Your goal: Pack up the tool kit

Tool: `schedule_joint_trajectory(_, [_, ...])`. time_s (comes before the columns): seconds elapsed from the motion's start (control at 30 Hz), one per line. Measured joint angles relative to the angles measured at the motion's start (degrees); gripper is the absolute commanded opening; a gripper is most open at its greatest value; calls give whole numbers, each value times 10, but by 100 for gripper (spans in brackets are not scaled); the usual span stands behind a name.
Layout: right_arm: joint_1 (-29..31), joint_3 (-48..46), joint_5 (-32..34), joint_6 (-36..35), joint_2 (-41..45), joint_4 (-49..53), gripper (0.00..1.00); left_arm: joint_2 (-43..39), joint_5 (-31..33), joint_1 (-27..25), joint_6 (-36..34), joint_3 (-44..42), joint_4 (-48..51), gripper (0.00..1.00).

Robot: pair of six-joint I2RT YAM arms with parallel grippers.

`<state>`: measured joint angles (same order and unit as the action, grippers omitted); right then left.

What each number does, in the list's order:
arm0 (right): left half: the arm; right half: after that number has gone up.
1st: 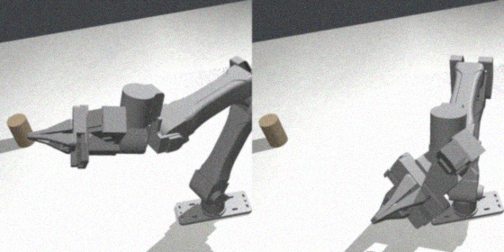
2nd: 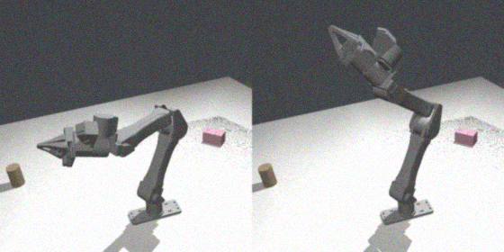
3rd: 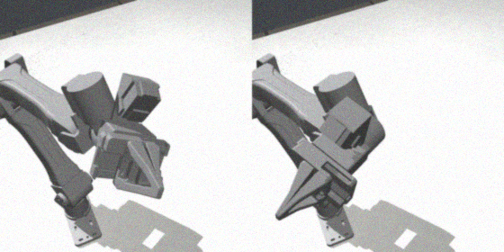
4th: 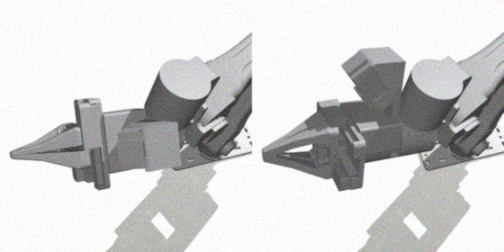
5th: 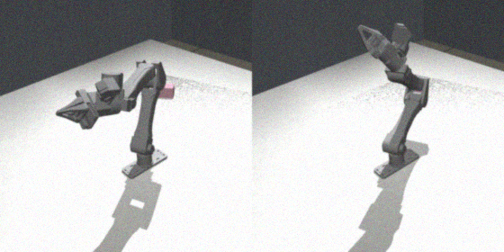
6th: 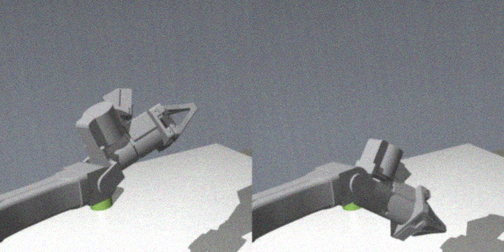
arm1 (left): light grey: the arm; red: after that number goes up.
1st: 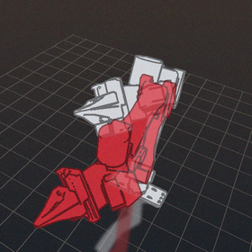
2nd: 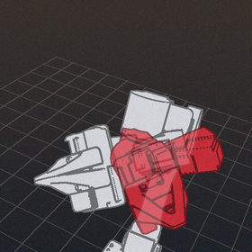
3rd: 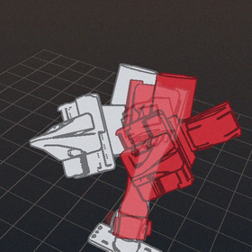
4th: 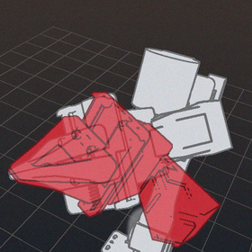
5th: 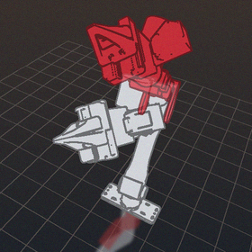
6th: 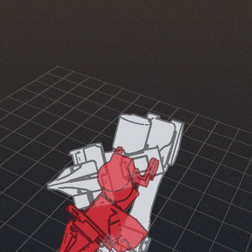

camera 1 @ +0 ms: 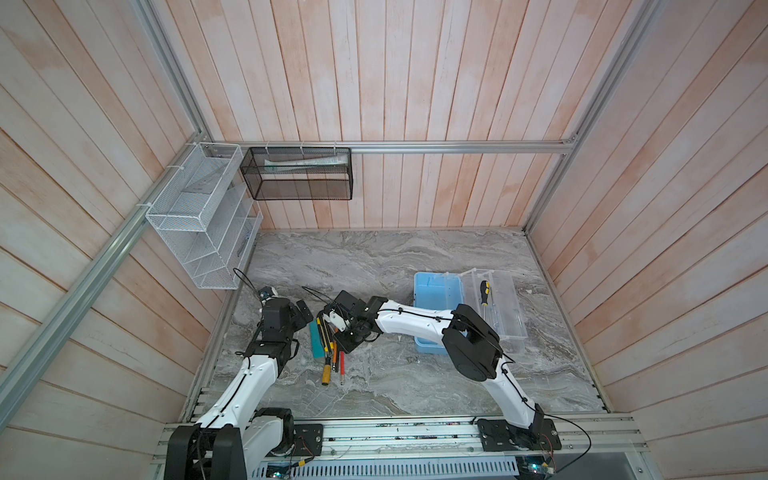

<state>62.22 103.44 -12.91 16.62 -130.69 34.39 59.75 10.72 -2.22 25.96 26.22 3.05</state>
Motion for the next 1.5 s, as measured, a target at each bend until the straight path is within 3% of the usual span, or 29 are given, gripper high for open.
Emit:
schedule_joint_trajectory(0.3, [1, 0, 26, 12, 4, 13, 1, -3, 0, 2, 0, -1, 0, 100])
schedule_joint_trajectory(0.53, [-43, -66, 43, 27, 90, 12, 0, -4, -1, 3, 0, -1, 0, 100])
schedule_joint_trajectory(0.73, [-155, -115, 80, 21, 236, 17, 0, -5, -3, 4, 0, -1, 0, 100])
schedule_joint_trajectory(0.9, [-287, -157, 123, -1, 344, 46, 0, -7, -6, 5, 0, -2, 0, 100])
schedule_joint_trajectory(1.2, [-453, -232, 206, -17, 456, 129, 0, -7, -11, 5, 0, -3, 0, 100])
schedule_joint_trajectory(1.5, [-521, -295, 268, -30, 508, 156, 0, -7, -15, 7, 0, -3, 0, 100])
